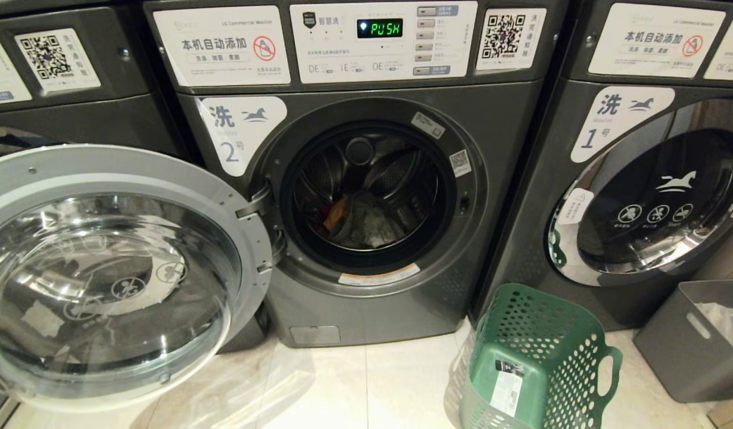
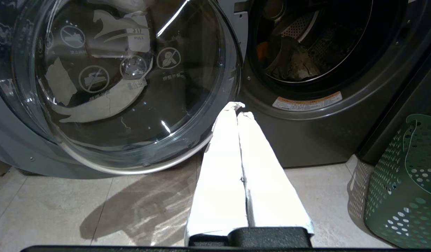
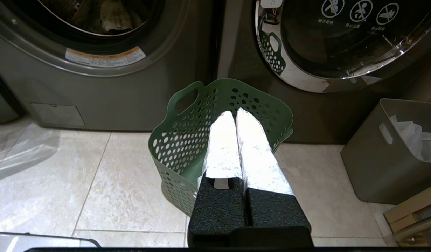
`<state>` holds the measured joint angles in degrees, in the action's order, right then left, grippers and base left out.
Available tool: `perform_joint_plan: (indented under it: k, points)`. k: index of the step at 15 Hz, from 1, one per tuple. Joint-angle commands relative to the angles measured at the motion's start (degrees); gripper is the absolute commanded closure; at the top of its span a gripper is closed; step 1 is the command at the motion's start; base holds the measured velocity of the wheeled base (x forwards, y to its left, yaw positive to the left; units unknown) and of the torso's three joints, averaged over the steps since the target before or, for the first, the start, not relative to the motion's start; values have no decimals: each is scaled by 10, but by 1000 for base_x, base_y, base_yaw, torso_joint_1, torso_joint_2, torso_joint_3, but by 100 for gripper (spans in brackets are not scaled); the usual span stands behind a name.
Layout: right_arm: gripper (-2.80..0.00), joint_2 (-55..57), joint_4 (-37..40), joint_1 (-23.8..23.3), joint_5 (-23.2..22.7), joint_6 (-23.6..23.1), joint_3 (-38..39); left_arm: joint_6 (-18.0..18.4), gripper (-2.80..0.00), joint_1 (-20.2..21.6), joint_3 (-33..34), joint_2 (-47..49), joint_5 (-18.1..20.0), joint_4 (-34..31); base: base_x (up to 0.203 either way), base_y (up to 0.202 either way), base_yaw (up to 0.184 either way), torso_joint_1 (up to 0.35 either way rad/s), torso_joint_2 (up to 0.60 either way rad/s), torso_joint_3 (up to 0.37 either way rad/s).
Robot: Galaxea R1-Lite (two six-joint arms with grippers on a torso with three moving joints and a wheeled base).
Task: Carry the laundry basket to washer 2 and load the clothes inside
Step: Close the washing machine door with the left hand
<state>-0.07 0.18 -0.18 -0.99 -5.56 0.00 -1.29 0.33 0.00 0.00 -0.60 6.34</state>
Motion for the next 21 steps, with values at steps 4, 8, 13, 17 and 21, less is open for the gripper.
perform_joint_plan:
  k: [4, 8, 13, 17, 21]
  points:
    - [0, 1, 0, 0, -4, -7, 0, 0, 0, 0, 23, 0, 0, 1, 0, 0, 0, 2, 3, 152]
    - [0, 1, 0, 0, 0, -16, 0, 48, 0, 1, -46, 5, 2, -5, 0, 0, 0, 2, -1, 9]
    - [0, 1, 0, 0, -2, 2, 0, 71, 0, 2, -420, 272, -7, -95, 0, 0, 0, 0, 0, 0]
    - [0, 1, 0, 0, -2, 4, 0, 50, 0, 21, -681, 600, -74, -137, 0, 0, 0, 0, 0, 0]
    - [0, 1, 0, 0, 0, 15, -1, 16, 0, 146, -873, 849, -60, -155, 0, 0, 0, 0, 0, 0]
